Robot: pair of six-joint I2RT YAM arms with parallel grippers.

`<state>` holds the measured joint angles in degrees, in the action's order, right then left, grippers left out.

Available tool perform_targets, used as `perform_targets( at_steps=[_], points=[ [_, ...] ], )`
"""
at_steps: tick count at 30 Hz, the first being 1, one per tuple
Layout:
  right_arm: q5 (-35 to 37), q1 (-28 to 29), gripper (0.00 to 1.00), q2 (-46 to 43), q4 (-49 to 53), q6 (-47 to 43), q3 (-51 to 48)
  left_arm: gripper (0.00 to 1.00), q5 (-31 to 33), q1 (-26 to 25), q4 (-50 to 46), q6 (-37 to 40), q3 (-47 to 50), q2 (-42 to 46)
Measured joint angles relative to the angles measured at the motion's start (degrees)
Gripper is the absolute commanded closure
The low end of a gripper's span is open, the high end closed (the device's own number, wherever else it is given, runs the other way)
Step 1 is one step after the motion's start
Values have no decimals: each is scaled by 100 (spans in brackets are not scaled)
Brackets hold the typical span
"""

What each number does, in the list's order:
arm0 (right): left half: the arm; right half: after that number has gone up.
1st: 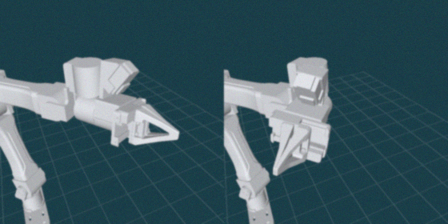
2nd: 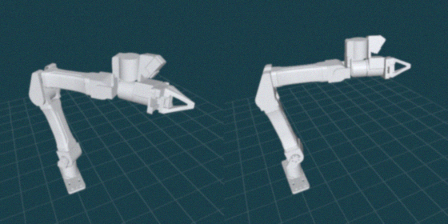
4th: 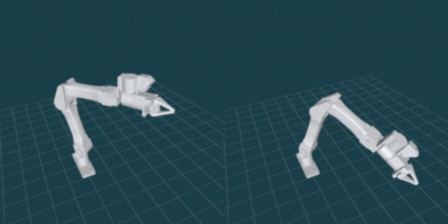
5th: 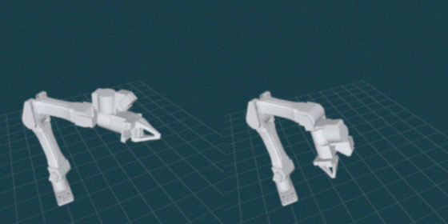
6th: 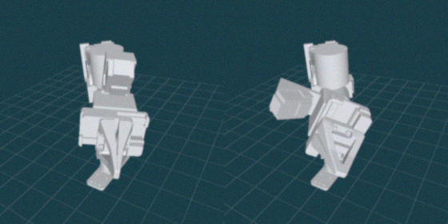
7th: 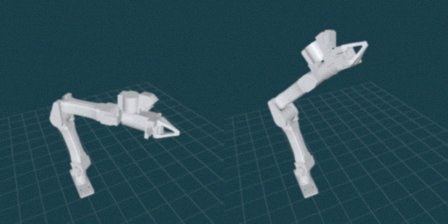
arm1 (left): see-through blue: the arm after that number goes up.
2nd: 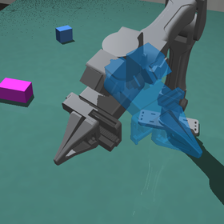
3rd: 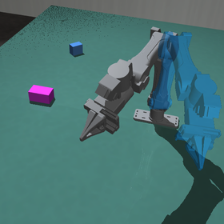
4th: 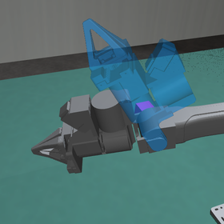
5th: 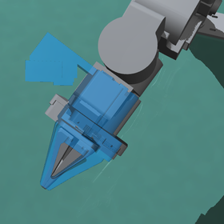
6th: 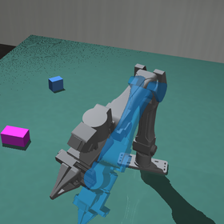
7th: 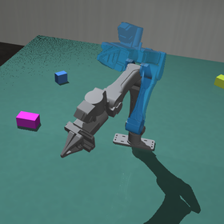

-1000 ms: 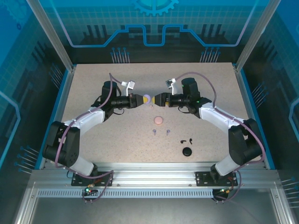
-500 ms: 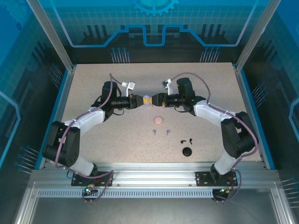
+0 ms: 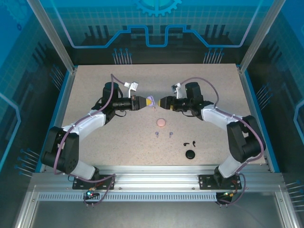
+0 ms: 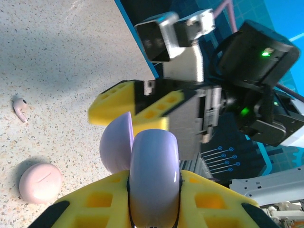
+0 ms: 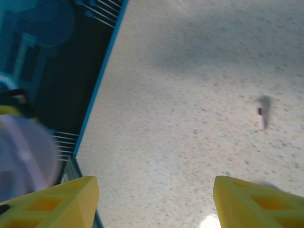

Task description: Insert wireless bluetooth earbuds into charging case

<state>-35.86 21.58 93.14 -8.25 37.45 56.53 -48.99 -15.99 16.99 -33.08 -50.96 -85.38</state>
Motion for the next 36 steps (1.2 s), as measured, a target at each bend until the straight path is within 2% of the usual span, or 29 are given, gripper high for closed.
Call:
perform_targets(
  at_steps=[8, 36],
  points=[
    [-293, 44, 38, -238, -138, 48, 55, 100, 0, -11, 2, -22, 0, 0],
    [-380, 323, 55, 216, -175, 114, 354, 100, 4, -68, 44, -107, -31, -70]
  ],
)
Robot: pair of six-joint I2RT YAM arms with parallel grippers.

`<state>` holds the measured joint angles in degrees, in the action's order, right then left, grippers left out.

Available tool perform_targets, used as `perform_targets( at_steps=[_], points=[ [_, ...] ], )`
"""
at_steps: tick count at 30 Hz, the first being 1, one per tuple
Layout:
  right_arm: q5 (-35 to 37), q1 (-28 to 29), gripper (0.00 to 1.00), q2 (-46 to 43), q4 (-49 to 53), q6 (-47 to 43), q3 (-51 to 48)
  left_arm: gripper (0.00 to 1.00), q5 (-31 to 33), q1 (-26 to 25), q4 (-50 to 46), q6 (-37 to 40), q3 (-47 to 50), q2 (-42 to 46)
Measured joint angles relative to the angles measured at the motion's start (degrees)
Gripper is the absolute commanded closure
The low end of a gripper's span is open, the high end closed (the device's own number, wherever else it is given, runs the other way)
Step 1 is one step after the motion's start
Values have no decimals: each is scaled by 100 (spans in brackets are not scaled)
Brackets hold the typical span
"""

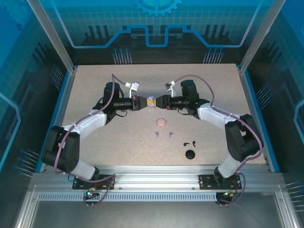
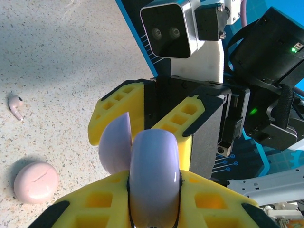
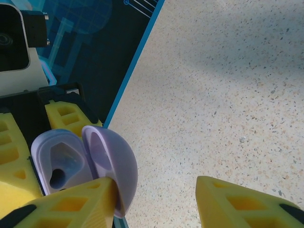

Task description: Insert wireless bluetooth earbuds into charging case

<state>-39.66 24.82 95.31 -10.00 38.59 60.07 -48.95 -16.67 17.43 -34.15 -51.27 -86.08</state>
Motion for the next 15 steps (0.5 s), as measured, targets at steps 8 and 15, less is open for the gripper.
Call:
perform_targets(
  at_steps=[8, 15],
  points=[
    [-149, 13, 83, 44, -4, -9, 87, 100, 35, -4, 4, 0, -4, -24],
    [-177, 31, 100, 46, 50, -35, 153, 100, 72, -11, 46, -22, -4, -33]
  ],
)
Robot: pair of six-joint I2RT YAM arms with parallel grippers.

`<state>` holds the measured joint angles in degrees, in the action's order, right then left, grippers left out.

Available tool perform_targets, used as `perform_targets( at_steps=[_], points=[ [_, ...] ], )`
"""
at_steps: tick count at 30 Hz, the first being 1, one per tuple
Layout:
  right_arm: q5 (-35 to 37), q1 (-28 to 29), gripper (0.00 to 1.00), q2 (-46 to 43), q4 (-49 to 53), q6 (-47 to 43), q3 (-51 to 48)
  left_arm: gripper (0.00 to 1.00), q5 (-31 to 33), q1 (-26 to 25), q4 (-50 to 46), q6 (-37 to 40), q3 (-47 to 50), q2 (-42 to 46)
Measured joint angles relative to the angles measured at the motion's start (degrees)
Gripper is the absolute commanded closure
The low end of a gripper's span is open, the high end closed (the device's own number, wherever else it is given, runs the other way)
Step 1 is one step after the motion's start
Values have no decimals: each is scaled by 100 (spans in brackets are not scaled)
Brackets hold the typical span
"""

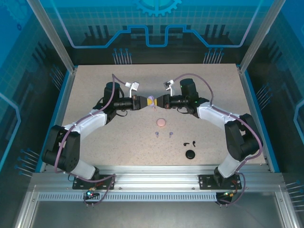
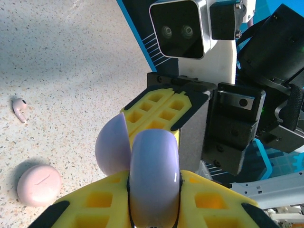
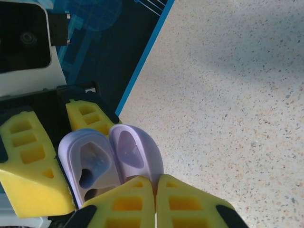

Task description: Insert wireless bluetooth earbuds into charging case

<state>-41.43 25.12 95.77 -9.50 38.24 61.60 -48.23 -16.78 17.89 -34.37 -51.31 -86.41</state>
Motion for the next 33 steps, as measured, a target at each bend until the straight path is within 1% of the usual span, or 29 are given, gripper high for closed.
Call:
perform_targets(
  at_steps=[1, 3, 4, 5, 8, 9, 11, 14, 16, 19, 22, 28, 33],
  points=[
    [4, 0, 100, 0, 17, -9, 7, 95, 4, 0, 0, -4, 0, -2],
    [22, 0, 100, 0, 127, -37, 66, 77, 15, 0, 9, -15, 0, -11],
    [39, -2, 100, 0, 197, -63, 105, 60, 20, 0, 42, -11, 0, -17],
    [46, -4, 100, 2, 275, -98, 153, 47, 35, -2, 48, -9, -4, -24],
    [120, -9, 100, 28, 671, -315, 420, 25, 70, -37, -24, 24, -59, -28],
    [168, -15, 100, 42, 850, -409, 544, 20, 101, -39, -122, 63, -118, -31],
    [284, -55, 100, 103, 1296, -704, 898, 15, 173, -35, -380, 188, -313, -33],
    [522, -168, 100, 236, 2026, -1246, 1491, 10, 243, 20, -828, 490, -675, -33],
    [697, -256, 100, 378, 2524, -1685, 1917, 8, 251, 98, -1117, 745, -883, -33],
    [938, -339, 100, 634, 3185, -2369, 2448, 8, 221, 291, -1641, 1147, -1130, -59],
    [1117, -354, 100, 855, 3768, -3077, 2780, 9, 151, 442, -2378, 1661, -1526, -280],
    [1143, -339, 100, 1027, 4507, -4118, 2931, 17, -120, 479, -3921, 2739, -2389, -940],
    [1141, -256, 100, 1176, 4859, -4583, 3233, 27, -382, 466, -4765, 3303, -2704, -1342]
  ],
)
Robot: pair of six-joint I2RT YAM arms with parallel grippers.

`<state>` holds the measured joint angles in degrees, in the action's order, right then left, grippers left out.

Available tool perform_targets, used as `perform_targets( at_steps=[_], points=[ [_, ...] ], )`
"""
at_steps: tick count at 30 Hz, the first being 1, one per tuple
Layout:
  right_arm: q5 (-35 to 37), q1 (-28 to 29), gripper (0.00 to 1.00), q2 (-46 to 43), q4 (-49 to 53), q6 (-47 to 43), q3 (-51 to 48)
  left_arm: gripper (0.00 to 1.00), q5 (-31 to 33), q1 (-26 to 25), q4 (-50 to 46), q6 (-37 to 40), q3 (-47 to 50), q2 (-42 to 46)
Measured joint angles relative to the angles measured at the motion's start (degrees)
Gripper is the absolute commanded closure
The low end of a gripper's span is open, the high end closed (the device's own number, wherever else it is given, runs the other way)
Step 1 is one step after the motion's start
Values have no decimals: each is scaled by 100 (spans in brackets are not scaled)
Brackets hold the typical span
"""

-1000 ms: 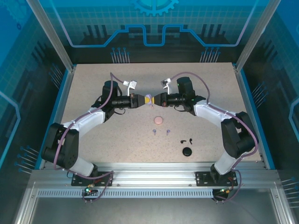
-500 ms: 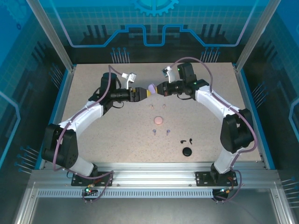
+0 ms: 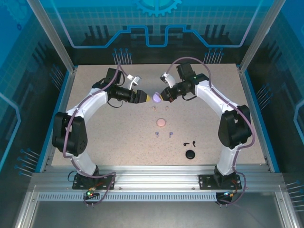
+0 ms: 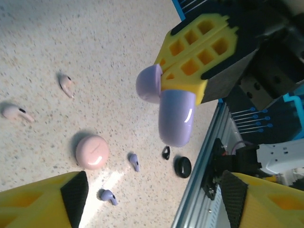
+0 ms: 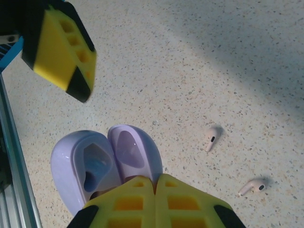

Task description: Insert wireless bluetooth earbuds into charging case

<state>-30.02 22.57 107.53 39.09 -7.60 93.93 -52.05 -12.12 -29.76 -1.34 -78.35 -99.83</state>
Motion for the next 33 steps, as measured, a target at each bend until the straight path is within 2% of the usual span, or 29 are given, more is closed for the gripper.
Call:
perform_targets(
  at_steps=[6, 16, 27, 33],
  points=[
    [7, 260, 100, 221, 295, -304, 304, 35, -192, -142, -501, 315, -168, -271],
    [2, 428, 100, 278, 468, -409, 487, 52, -382, -232, -544, 319, -214, -334],
    [2, 444, 100, 278, 503, -407, 518, 55, -483, -232, -398, 278, -214, -334],
    [2, 444, 100, 278, 503, -407, 518, 66, -514, -232, -245, 173, -214, -334]
  ],
)
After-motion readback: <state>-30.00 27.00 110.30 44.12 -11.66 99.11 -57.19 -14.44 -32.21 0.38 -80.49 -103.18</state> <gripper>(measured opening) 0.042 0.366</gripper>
